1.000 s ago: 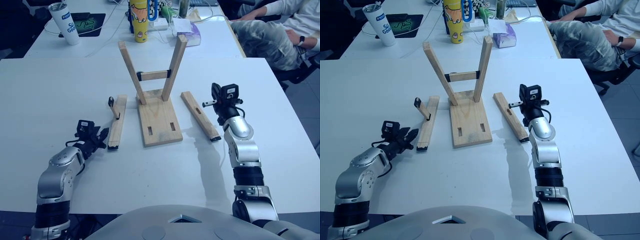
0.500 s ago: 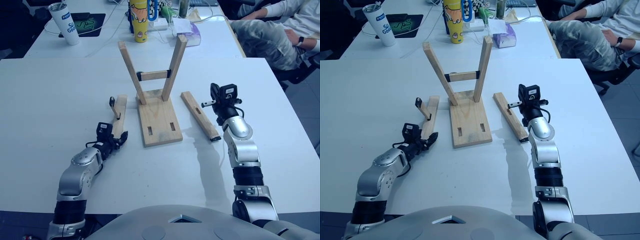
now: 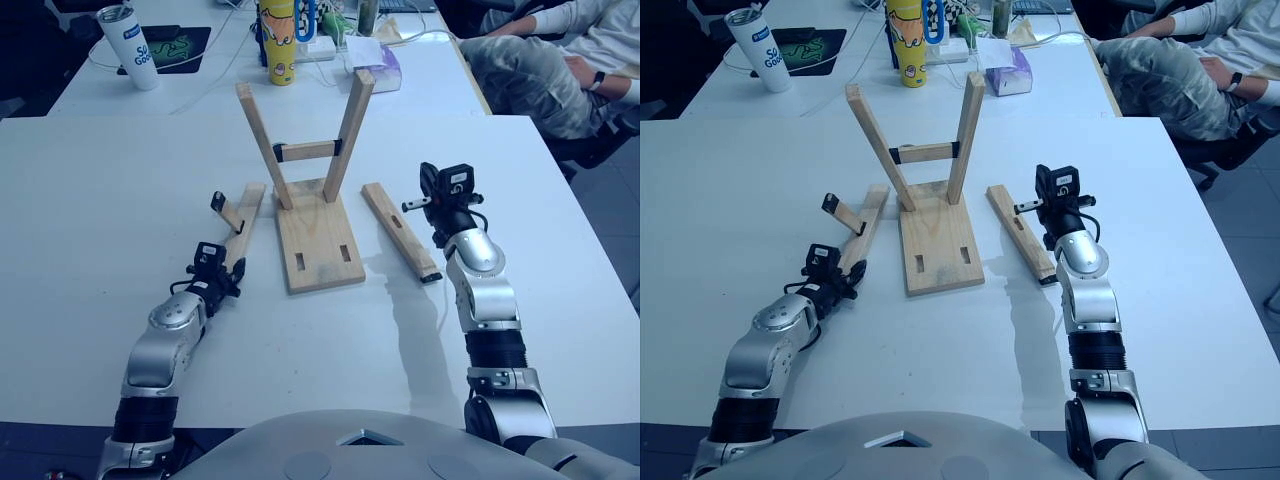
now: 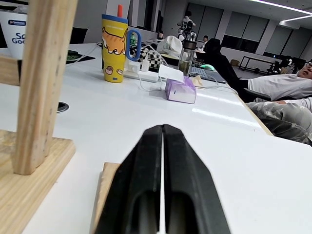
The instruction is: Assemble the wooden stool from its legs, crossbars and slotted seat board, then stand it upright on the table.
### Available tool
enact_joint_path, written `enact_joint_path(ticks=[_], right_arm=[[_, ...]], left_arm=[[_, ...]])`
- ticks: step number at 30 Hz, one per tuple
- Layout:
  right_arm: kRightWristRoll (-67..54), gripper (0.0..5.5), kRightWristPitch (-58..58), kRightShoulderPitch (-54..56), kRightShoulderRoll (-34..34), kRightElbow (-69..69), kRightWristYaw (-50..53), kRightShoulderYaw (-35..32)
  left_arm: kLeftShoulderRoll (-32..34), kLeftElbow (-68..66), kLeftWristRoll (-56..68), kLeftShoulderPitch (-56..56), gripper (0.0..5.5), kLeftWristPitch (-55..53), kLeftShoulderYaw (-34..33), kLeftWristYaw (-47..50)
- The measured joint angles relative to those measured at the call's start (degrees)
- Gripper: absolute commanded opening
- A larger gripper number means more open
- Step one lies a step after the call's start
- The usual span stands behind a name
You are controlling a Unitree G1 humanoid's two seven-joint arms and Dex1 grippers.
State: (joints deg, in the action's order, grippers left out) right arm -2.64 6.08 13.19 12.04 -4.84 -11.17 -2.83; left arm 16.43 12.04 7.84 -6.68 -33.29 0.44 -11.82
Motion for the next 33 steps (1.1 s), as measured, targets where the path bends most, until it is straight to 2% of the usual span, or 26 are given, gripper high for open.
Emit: enact_joint_path(ticks=[4,10,13,19,26,33], right_arm=[[0.0,0.00,0.0,1.1,0.1,-0.1,-0.2,-0.1],[-1.9,0.00,1.7,6.5,0.6,0.3,-0.2,-1.9],[-10.7,0.00,10.1,12.4,0.0,3.1,-1.1,-5.8],[-42.5,1.01,32.8,19.4,-1.2,10.3,-3.6,-11.9],[-75.2,2.04,49.5,23.3,-1.6,14.5,3.3,-14.5],[-85.7,3.08,50.6,24.8,-1.1,14.5,10.8,-14.0]], left_arm=[[-0.6,-1.4,-1.3,0.8,2.04,5.6,-2.4,2.6],[-2.1,-1.0,-3.6,5.2,2.04,21.5,-8.4,8.3],[-1.5,3.0,-4.1,8.7,2.04,29.8,-10.0,8.5],[-0.8,7.7,-3.3,12.6,2.04,32.8,-9.4,5.8],[-0.6,10.8,0.2,17.2,2.04,31.7,-1.5,-3.2],[0.4,11.2,1.5,19.2,2.04,30.7,0.7,-8.5]])
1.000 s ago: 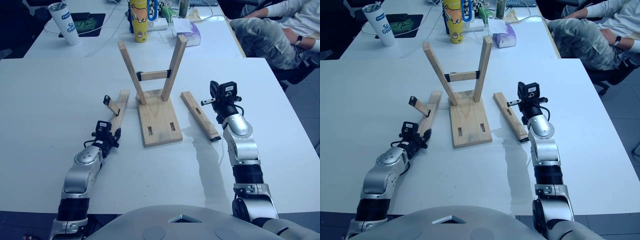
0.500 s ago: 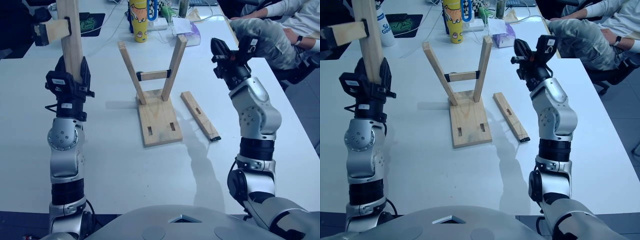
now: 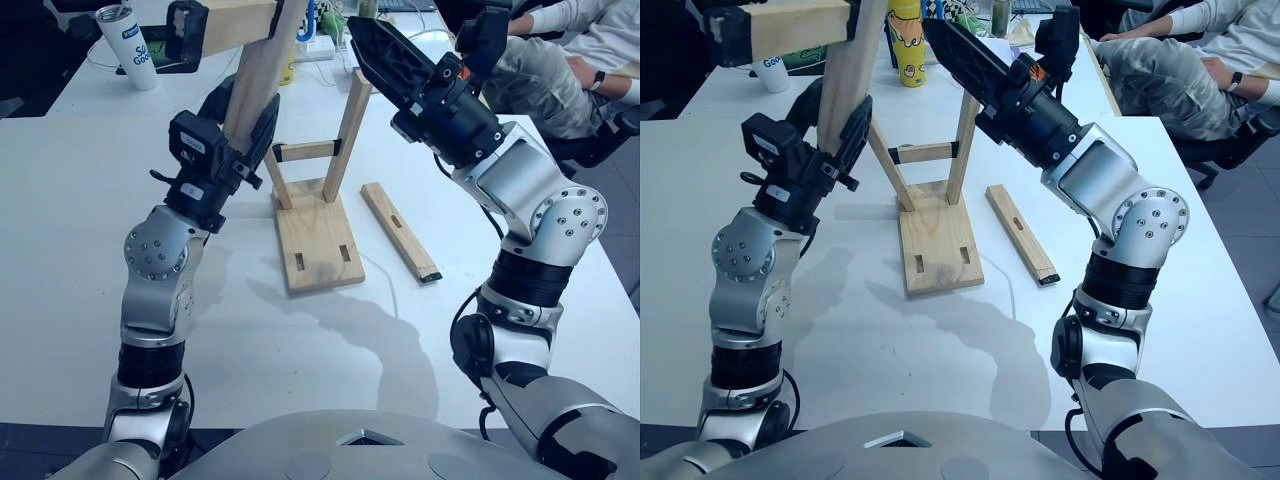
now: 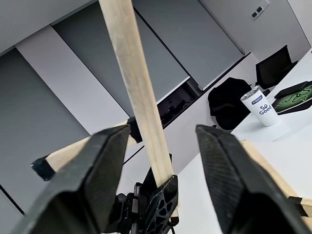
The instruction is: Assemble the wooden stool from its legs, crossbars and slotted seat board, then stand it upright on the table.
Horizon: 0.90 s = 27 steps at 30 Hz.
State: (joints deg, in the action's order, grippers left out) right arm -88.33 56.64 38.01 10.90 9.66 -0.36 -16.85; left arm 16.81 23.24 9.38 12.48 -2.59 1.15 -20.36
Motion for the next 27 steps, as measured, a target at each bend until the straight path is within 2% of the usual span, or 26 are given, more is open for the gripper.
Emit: enact_joint_path(ticks=[7,9,20,24,27], right_arm=[[-2.9,4.20,-2.3,1.5,1.1,-1.2,2.5,0.1],[-4.3,4.22,-3.1,2.1,1.2,-1.4,2.9,0.1],[-5.7,4.22,-5.1,3.4,2.0,-2.9,3.8,1.7],[-5.5,3.69,-5.5,3.4,2.6,-3.2,4.0,2.0],[-4.5,3.10,-5.6,3.4,3.2,-3.3,4.0,2.5]], left_arm=[[1.2,0.0,-0.1,-0.9,2.04,-0.6,2.1,-3.5],[1.9,0.0,-0.5,-1.6,2.04,-0.9,2.6,-4.6],[4.0,0.0,-1.1,-3.0,2.04,-1.3,6.3,-9.1],[4.4,0.0,-1.1,-3.5,2.04,-1.3,6.6,-9.8],[4.6,0.0,-1.1,-3.5,2.04,-1.3,6.6,-10.0]])
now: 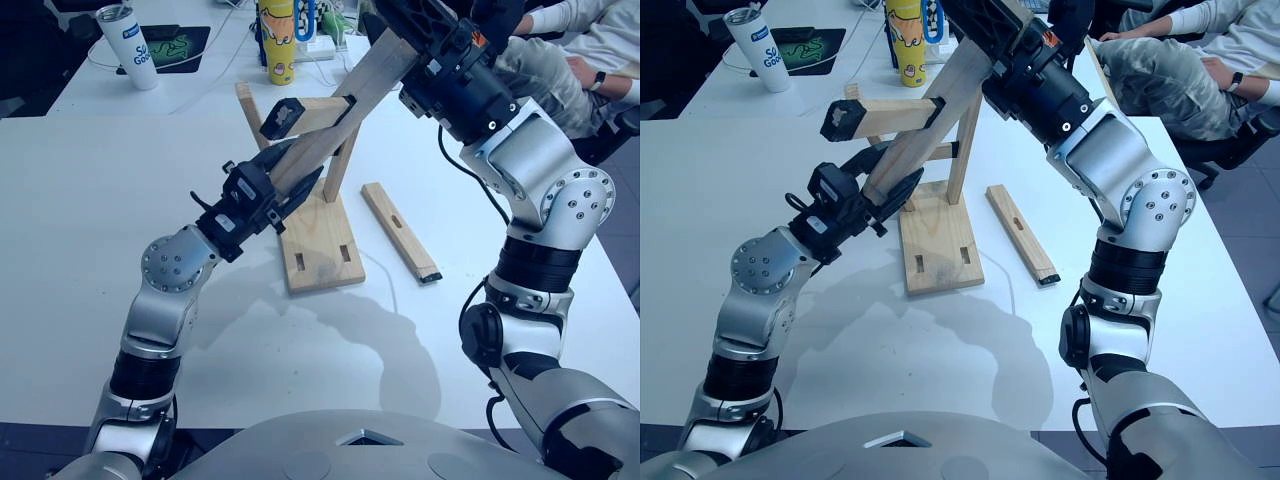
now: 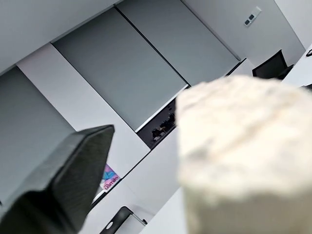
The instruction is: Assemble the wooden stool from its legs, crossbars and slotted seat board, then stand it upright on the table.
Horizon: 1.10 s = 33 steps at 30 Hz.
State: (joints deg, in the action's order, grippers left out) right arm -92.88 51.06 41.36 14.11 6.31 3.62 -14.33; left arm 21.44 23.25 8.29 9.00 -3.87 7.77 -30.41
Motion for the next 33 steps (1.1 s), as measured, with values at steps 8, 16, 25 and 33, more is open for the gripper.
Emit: enact_joint_path(ticks=[8,16,25,33], right_arm=[[1.4,1.81,0.0,-0.2,1.2,0.0,-1.0,0.7],[2.6,1.12,0.0,-0.9,2.6,0.0,-2.0,0.8],[3.6,1.09,0.0,-1.4,3.1,0.0,-3.3,1.1],[7.7,1.02,-0.1,-3.0,3.6,0.2,-5.1,1.3]], left_arm=[[0.5,0.0,0.1,0.0,2.04,0.5,-0.4,-0.3],[0.7,0.3,1.2,0.0,2.04,-0.4,-1.3,-0.9],[0.7,0.3,0.9,-0.3,2.04,-0.4,-1.3,-1.2],[-0.9,-0.7,1.6,-2.3,3.36,-1.0,-3.7,1.1]])
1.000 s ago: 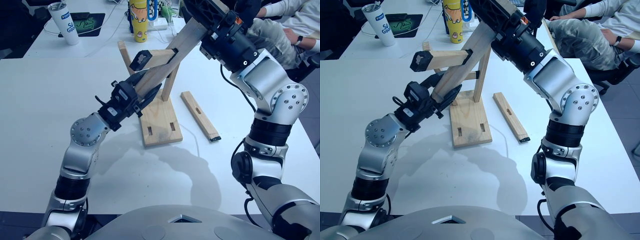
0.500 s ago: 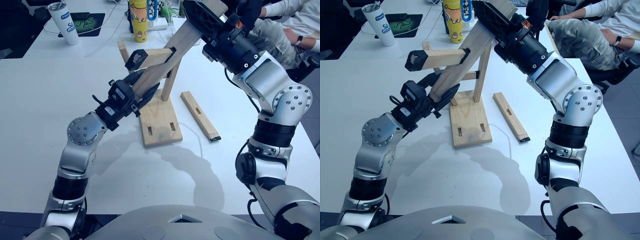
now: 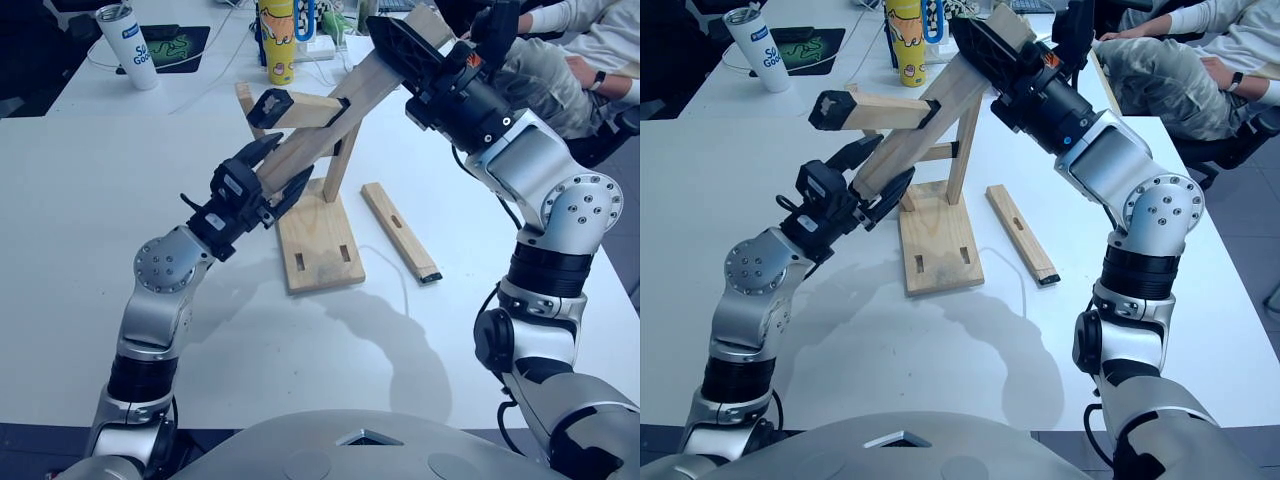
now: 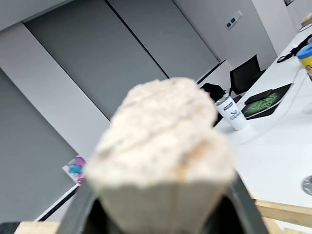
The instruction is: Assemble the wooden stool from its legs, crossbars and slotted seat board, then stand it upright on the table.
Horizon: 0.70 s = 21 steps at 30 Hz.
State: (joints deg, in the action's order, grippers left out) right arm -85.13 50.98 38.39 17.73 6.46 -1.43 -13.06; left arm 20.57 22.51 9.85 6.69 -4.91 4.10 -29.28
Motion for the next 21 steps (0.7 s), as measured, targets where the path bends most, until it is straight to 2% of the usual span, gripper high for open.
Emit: enact_joint_path(ticks=[8,14,21], right_arm=[[9.5,1.02,-0.5,-7.8,5.3,3.7,-0.6,-1.3],[13.6,1.02,0.8,-14.7,8.5,13.0,2.1,-1.3],[14.4,1.02,8.3,-19.6,12.9,19.3,7.1,0.4]], left_arm=[[4.1,-0.2,3.8,-10.2,3.36,-6.4,-4.9,-2.6],[5.0,-0.9,3.3,-14.8,3.36,-7.1,-3.3,-3.6],[3.3,-1.3,1.0,-18.6,3.36,-6.8,-0.6,-1.8]])
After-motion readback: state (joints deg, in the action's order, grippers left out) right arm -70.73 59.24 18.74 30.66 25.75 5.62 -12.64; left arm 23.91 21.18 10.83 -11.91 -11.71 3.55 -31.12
